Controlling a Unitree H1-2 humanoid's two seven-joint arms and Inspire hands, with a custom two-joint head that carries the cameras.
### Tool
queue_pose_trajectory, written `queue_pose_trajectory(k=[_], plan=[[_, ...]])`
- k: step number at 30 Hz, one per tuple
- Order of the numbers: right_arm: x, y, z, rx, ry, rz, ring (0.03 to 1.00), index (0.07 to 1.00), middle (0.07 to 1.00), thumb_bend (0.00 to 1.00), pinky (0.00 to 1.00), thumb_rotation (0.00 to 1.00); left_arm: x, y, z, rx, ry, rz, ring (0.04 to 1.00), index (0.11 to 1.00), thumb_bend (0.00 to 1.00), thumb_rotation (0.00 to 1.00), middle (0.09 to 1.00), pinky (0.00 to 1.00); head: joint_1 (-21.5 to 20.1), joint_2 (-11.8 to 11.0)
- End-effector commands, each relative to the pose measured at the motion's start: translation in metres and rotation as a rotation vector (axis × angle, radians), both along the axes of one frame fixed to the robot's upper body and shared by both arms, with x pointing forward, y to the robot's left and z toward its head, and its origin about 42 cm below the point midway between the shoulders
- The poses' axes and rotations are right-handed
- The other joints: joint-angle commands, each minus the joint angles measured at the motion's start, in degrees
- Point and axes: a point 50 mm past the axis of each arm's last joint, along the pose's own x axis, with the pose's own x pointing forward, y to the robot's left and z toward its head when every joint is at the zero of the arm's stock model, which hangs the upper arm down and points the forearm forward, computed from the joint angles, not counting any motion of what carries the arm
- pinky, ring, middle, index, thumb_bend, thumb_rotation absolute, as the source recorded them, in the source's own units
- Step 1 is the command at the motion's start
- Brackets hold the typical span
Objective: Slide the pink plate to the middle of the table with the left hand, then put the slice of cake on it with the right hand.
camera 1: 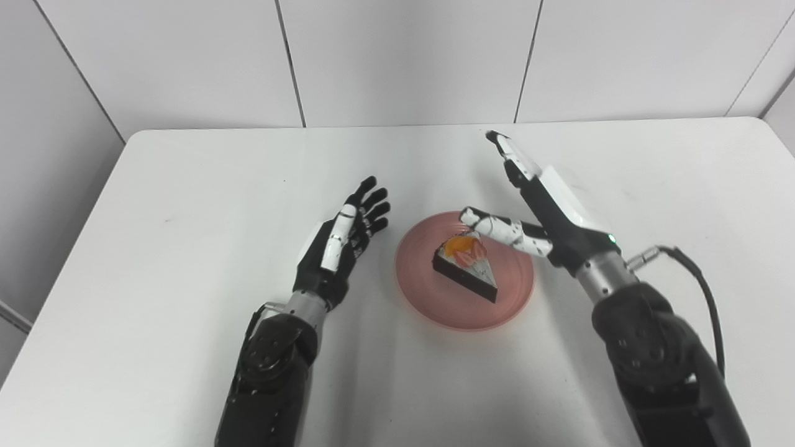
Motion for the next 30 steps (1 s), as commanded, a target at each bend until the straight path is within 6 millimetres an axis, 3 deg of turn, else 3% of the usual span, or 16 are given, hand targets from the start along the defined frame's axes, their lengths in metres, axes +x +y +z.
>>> queue_pose_trajectory(k=[1, 7, 13, 16, 18, 30], plan=[[-0.008, -0.005, 0.009, 0.114, -0.11, -0.002, 0.999, 1.0, 1.0, 0.66, 0.95, 1.0, -0.012, 0.002, -0.005, 0.023, -0.035, 0.033, 0.952, 0.964, 0.43, 1.0, 0.964, 0.95, -0.04, -0.08], [-0.03, -0.017, -0.028, 0.358, 0.015, -0.069, 1.0, 1.0, 1.0, 0.63, 1.0, 1.0, -0.034, 0.008, -0.01, 0.134, -0.116, 0.035, 1.0, 1.0, 0.43, 1.0, 1.0, 1.0, 0.2, -0.5], [-0.035, -0.027, -0.055, 0.49, 0.1, -0.073, 1.0, 1.0, 1.0, 0.49, 1.0, 1.0, -0.052, 0.01, -0.01, 0.253, -0.189, 0.066, 1.0, 1.0, 0.42, 1.0, 1.0, 1.0, 0.28, -0.58], [-0.033, -0.029, -0.063, 0.536, 0.13, -0.058, 1.0, 1.0, 1.0, 0.33, 1.0, 1.0, -0.056, 0.011, -0.01, 0.3, -0.215, 0.084, 1.0, 1.0, 0.45, 1.0, 1.0, 1.0, 0.3, -0.85], [-0.033, -0.028, -0.066, 0.567, 0.156, -0.046, 1.0, 1.0, 1.0, 0.29, 1.0, 1.0, -0.058, 0.012, -0.013, 0.317, -0.231, 0.089, 1.0, 1.0, 0.46, 1.0, 1.0, 1.0, 0.47, -1.04], [-0.033, -0.027, -0.076, 0.601, 0.19, -0.031, 1.0, 1.0, 1.0, 0.21, 1.0, 1.0, -0.056, 0.018, -0.024, 0.329, -0.233, 0.074, 1.0, 1.0, 0.49, 1.0, 1.0, 1.0, 0.21, -1.66]])
